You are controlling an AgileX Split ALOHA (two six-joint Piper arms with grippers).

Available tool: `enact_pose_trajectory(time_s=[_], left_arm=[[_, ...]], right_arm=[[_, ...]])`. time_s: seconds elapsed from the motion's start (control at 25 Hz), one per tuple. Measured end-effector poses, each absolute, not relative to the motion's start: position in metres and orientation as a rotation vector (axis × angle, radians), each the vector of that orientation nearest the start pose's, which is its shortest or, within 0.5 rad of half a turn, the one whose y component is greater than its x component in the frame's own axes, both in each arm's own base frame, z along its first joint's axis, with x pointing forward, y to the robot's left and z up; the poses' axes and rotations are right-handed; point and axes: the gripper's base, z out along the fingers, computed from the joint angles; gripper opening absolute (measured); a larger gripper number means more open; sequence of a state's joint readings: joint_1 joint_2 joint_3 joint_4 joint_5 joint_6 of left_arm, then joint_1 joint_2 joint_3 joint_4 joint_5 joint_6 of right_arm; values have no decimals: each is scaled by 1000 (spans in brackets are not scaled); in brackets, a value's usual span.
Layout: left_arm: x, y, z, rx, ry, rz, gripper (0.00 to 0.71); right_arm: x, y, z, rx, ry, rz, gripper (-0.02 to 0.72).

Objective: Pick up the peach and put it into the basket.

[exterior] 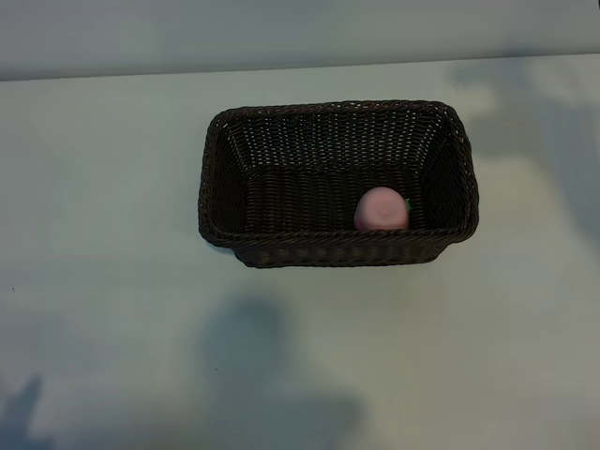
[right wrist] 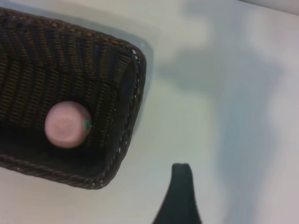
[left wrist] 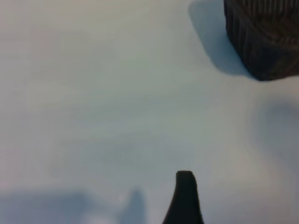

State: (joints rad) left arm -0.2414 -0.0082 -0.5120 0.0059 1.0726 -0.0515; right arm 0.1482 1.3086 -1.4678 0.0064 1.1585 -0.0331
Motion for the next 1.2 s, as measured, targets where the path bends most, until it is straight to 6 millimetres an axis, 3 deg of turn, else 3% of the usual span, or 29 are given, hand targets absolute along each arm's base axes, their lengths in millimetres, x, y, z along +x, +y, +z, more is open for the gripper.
enact_pose_trajectory(time_s=[0.16,0.48,0.72,1.0,1.16,1.2], left_arm=[[-7,2,279,192,2028,-178,593],[-7,2,280,191,2027,-179,593],[-7,2,280,121,2029,-136,593],[-8,0,280,-66,2029,-20,593],[-8,0,280,-96,2027,-2,593],[-8,0,280,-98,2027,-1,593]], right_arm=[[242,36,425,-222,2450,42,595],[185,7,464,-45,2288,-173,595],[177,-13,470,119,2242,-403,595],[164,-17,478,144,2197,-417,595],[139,-20,487,161,2140,-383,595],[123,-22,492,169,2103,-355,595]])
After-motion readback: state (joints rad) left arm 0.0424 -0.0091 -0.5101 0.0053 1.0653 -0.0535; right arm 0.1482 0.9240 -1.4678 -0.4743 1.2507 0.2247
